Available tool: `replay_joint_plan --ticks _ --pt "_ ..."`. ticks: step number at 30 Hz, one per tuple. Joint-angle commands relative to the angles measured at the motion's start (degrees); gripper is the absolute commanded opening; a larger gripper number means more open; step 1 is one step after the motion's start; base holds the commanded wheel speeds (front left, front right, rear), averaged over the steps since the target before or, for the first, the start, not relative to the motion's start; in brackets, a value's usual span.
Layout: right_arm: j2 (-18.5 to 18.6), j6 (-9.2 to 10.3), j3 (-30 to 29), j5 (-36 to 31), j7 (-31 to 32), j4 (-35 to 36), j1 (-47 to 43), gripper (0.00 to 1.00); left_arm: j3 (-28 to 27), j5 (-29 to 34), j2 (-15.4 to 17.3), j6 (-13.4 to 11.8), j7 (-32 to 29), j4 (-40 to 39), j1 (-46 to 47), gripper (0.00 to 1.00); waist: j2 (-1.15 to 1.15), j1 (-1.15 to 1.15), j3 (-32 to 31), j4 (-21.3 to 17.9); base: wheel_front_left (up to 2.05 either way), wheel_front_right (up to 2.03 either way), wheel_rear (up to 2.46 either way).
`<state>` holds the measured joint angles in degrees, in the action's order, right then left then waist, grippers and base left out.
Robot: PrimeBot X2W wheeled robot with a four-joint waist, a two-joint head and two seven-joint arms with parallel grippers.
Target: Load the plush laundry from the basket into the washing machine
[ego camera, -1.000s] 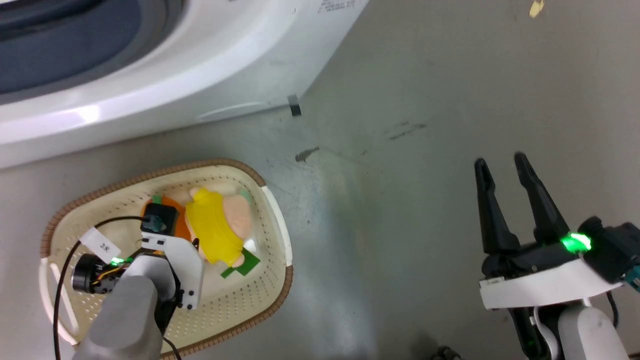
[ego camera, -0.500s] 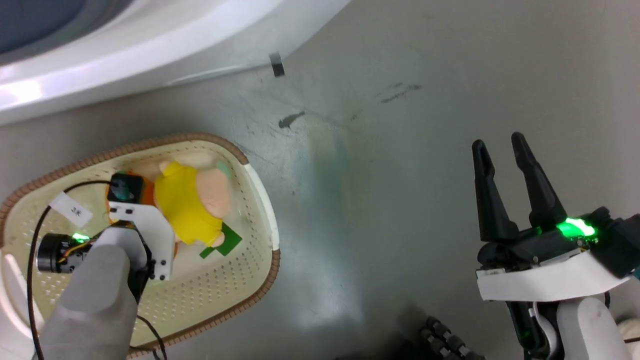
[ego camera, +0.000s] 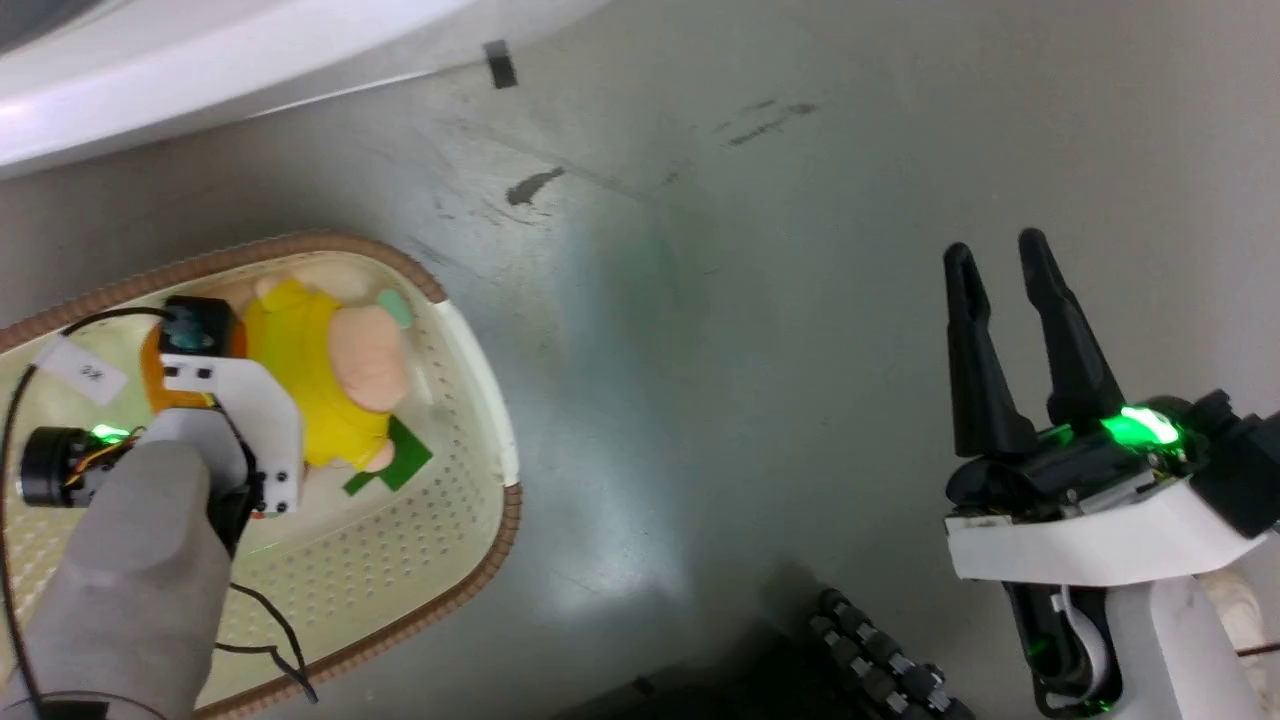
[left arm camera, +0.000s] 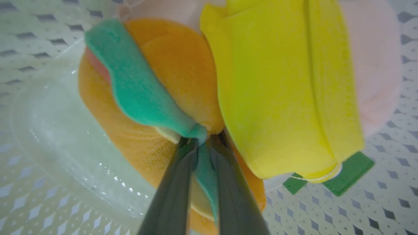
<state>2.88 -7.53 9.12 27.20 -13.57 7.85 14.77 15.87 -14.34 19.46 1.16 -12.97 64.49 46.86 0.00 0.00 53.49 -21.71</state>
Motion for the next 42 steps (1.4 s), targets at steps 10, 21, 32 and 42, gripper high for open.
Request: replay_joint_plan --ticks 10,21,32,42 --pt "-0.01 0.04 -0.75 -0.73 -1.42 -0.3 1.84 1.0 1.14 -3.6 -1.9 2.58 6.77 5.41 -1.85 0.0 0.0 0.0 -7.34 1.15 0.0 0.0 0.0" --pt "-0.01 0.04 -3.46 -7.8 -1.42 -2.21 -4.81 1.0 2.56 -5.05 -9.64 4.16 23.46 3.91 -13.87 0.0 0.0 0.0 -29.08 10.39 0.0 0.0 0.0" --pt "-0.01 0.04 -6.23 -11.24 -1.43 -2.96 -14.21 1.0 -0.03 -6.77 -12.27 4.59 27.93 -13.84 -26.94 0.0 0.0 0.0 -42.76 18.61 0.0 0.0 0.0" --pt "-0.01 0.04 -5.24 -11.87 -1.43 -2.39 -16.16 1.0 -5.48 -2.26 -12.44 1.36 27.96 -45.29 -33.16 0.0 0.0 0.0 -42.49 20.92 0.0 0.0 0.0"
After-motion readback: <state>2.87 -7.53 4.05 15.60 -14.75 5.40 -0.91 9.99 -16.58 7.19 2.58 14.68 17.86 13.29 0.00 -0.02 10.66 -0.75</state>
